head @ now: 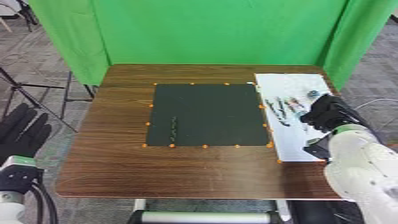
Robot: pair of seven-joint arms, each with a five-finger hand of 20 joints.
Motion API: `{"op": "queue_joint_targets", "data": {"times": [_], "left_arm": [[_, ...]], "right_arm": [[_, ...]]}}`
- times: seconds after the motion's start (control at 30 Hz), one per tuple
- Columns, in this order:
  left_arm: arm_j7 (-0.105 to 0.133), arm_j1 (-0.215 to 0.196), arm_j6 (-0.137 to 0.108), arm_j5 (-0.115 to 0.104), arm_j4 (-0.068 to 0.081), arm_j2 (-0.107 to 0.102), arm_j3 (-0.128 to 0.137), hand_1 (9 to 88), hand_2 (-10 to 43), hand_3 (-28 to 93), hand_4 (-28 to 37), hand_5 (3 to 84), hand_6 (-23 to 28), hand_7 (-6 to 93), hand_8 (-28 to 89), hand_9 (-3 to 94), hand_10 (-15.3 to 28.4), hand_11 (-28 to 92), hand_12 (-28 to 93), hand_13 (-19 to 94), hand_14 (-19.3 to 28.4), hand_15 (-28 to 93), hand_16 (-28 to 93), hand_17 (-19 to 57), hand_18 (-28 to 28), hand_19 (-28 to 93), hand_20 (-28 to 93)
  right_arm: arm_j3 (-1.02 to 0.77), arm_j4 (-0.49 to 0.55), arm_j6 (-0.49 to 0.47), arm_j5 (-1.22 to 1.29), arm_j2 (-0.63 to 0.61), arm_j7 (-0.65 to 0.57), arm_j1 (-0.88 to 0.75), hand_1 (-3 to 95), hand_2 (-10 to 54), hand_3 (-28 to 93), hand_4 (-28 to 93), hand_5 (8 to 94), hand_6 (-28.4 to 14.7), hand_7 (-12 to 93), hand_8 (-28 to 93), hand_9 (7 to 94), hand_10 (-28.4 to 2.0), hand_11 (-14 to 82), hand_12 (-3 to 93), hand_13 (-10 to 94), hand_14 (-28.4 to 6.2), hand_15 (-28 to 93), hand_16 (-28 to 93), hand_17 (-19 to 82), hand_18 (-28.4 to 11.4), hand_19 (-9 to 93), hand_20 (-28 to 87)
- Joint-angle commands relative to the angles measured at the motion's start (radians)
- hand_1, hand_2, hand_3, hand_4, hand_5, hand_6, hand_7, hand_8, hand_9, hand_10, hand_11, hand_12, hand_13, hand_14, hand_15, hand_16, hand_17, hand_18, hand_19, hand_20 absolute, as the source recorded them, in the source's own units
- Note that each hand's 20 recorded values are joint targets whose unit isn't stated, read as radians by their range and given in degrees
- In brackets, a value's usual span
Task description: Arrange flowers
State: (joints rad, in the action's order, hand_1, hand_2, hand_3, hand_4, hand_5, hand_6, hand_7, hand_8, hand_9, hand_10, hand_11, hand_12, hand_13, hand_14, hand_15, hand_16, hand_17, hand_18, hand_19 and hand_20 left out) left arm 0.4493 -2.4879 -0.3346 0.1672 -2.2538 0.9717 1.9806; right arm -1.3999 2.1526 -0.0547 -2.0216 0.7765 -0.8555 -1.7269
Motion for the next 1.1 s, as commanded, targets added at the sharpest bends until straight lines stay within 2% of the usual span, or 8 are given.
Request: {"op": "queue_joint_targets", "data": {"times": [0.03,0.17,0.33,0.47,0.73,0.97,1.03,1.1], "left_arm": [[-0.015,0.004,-0.011,0.006,0.000,-0.011,-0.010,27.1,13.8,73,-28.3,39.6,7.8,20.5,-11,32.5,15.0,26,9,23,15.3,41,-10,-5.0,13.5,30,8],[-0.015,0.015,-0.018,-0.014,0.004,-0.013,-0.030,26.9,13.6,73,-28.3,39.6,7.8,20.6,-11,32.5,14.8,26,10,23,15.2,41,-10,-5.0,13.5,30,8],[-0.045,0.034,-0.029,0.009,0.010,-0.018,-0.056,26.7,13.4,73,-28.3,39.6,7.8,20.6,-11,32.6,14.7,26,9,23,15.0,41,-10,-4.8,13.4,30,8],[-0.058,0.051,-0.018,0.010,0.019,-0.018,-0.080,26.7,13.3,73,-28.3,39.7,7.7,21.0,-11,32.6,14.6,27,9,23,15.0,41,-10,-4.8,13.4,30,8],[-0.082,0.070,-0.005,0.010,0.030,-0.023,-0.086,26.6,13.1,72,-28.3,39.7,7.8,21.2,-11,32.7,14.6,27,9,23,14.9,41,-10,-4.8,13.4,30,8],[-0.069,0.063,-0.009,0.003,0.025,-0.031,-0.087,26.5,13.0,73,-28.3,39.6,7.8,21.2,-11,32.8,14.6,27,9,23,14.9,41,-10,-4.8,13.4,30,8],[-0.074,0.064,-0.019,0.026,0.024,-0.034,-0.089,26.5,12.9,73,-28.3,39.6,7.8,21.3,-11,32.7,14.6,27,9,23,14.9,41,-10,-4.8,13.4,30,8],[-0.076,0.062,-0.015,0.025,0.023,-0.038,-0.088,26.4,12.9,73,-28.3,39.6,7.7,21.3,-11,32.8,14.5,27,9,23,14.9,41,-10,-4.7,13.4,30,8]], "right_arm": [[0.298,-0.050,-0.022,0.004,0.163,0.060,0.286,52.5,-7.7,70,-28,73.5,-3.0,49,23,80.4,-14.1,43.8,39.7,76,-12.3,68,36,48,-24.3,93,37],[0.400,-0.131,-0.042,0.054,0.247,0.058,0.381,52.1,-7.5,70,-28,73.7,-3.0,49,23,80.4,-14.1,44.1,39.2,76,-12.3,68,36,48,-24.4,93,37],[0.463,-0.251,-0.060,0.172,0.335,-0.006,0.447,51.5,-7.5,71,-28,73.9,-2.8,49,23,80.7,-14.1,44.4,38.4,76,-12.3,67,36,49,-24.5,93,38],[0.491,-0.302,-0.062,0.163,0.376,-0.054,0.450,51.2,-7.8,72,-28,74.0,-2.7,49,23,80.9,-14.1,44.7,38.0,77,-12.1,67,36,49,-24.6,93,38],[0.525,-0.341,-0.062,0.091,0.429,-0.099,0.440,50.8,-8.2,72,-27,74.1,-2.7,49,23,81.0,-14.1,45.0,38.0,77,-12.4,68,37,50,-24.8,93,39],[0.612,-0.382,-0.080,-0.120,0.458,-0.084,0.448,50.3,-9.3,72,-25,74.7,-2.7,49,23,81.8,-14.4,44.8,38.1,77,-12.6,68,36,51,-25.2,93,40],[0.628,-0.382,-0.102,-0.170,0.464,-0.078,0.444,50.2,-9.4,72,-23,74.8,-2.9,49,22,81.8,-14.2,44.2,39.5,77,-12.6,68,36,51,-25.2,93,40],[0.634,-0.380,-0.132,-0.190,0.475,-0.077,0.439,50.2,-9.5,72,-23,74.9,-2.9,49,23,81.8,-14.1,43.8,40.6,77,-12.7,68,36,51,-25.3,93,40]]}}
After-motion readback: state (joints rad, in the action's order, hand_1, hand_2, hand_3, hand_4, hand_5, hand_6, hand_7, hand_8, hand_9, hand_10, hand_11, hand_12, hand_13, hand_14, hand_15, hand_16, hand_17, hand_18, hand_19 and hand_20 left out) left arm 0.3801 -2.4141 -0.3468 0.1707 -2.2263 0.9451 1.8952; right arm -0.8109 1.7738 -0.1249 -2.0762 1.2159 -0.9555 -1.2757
